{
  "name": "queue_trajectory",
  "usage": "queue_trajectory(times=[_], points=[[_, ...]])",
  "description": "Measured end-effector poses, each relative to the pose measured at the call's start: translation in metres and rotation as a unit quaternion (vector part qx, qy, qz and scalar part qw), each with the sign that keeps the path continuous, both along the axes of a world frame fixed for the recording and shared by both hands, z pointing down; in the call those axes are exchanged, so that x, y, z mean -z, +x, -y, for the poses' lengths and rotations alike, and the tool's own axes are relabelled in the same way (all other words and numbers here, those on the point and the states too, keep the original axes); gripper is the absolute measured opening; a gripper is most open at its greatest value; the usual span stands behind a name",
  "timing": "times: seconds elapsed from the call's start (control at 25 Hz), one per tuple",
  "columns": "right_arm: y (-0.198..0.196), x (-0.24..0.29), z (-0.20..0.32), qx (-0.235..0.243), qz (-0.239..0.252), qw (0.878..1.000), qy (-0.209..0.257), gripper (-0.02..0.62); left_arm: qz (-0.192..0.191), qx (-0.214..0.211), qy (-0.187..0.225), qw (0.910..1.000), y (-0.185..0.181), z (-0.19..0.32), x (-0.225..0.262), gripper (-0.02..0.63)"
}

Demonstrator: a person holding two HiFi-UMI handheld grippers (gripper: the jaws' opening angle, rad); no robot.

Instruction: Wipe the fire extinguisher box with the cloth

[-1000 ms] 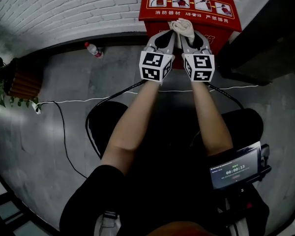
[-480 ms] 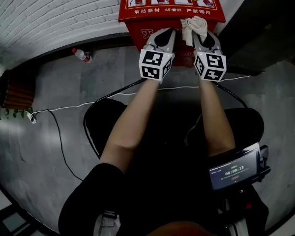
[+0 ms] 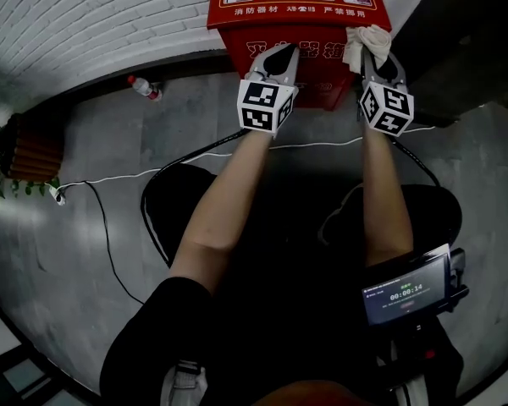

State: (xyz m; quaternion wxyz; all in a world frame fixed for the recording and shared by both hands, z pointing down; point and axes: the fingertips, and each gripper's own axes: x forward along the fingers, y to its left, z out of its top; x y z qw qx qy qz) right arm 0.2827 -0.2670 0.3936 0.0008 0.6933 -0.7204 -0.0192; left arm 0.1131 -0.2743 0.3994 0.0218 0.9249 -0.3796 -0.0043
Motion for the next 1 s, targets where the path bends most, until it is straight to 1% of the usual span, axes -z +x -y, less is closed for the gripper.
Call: queue_trajectory(times=[0.16,0.24,0.28,0.36,0.44,0.56,0.64,0.72,0.84,0.92,1.0], points=[[0.02,-0.004,-0.004,-0.029,0.013,0.999,-0.001,0.109,0.01,0.005,0.003,0.9999,-0.012,-0.003,-0.002,0.002],[0.026,-0.005,-0.008,-0.037,0.019,0.999,0.008,0.106,0.012,0.008,0.007,0.9999,-0.019,-0.005,0.001,0.002],[0.025,-0.003,-0.01,-0.033,0.024,0.999,0.02,0.104,0.01,0.008,0.008,0.9999,-0.023,-0.007,0.002,0.002],[0.011,0.006,-0.017,-0.006,0.03,0.998,0.053,0.101,-0.007,0.011,-0.004,0.9999,-0.034,-0.009,0.002,0.002],[-0.014,0.012,-0.023,0.032,0.032,0.996,0.075,0.101,-0.017,0.02,-0.019,0.9995,-0.047,-0.007,-0.003,0.002],[-0.06,0.018,-0.026,0.088,0.042,0.991,0.092,0.101,-0.01,0.047,-0.013,0.9987,-0.072,0.003,-0.005,0.002],[-0.096,0.016,-0.028,0.125,0.055,0.986,0.097,0.101,-0.029,0.07,-0.016,0.997,-0.091,0.007,-0.006,0.002],[-0.142,0.003,-0.03,0.176,0.048,0.979,0.087,0.101,-0.043,0.088,-0.023,0.9949,-0.107,0.007,-0.015,0.002],[-0.212,-0.028,-0.033,0.255,0.013,0.965,0.059,0.101,-0.031,0.098,-0.026,0.9943,-0.127,0.002,-0.041,0.002],[-0.243,-0.046,-0.033,0.285,0.003,0.957,0.046,0.101,-0.03,0.103,-0.027,0.9939,-0.139,0.002,-0.054,0.002],[-0.263,-0.059,-0.031,0.301,0.004,0.953,0.035,0.101,-0.039,0.107,-0.027,0.9932,-0.151,0.001,-0.057,0.002]])
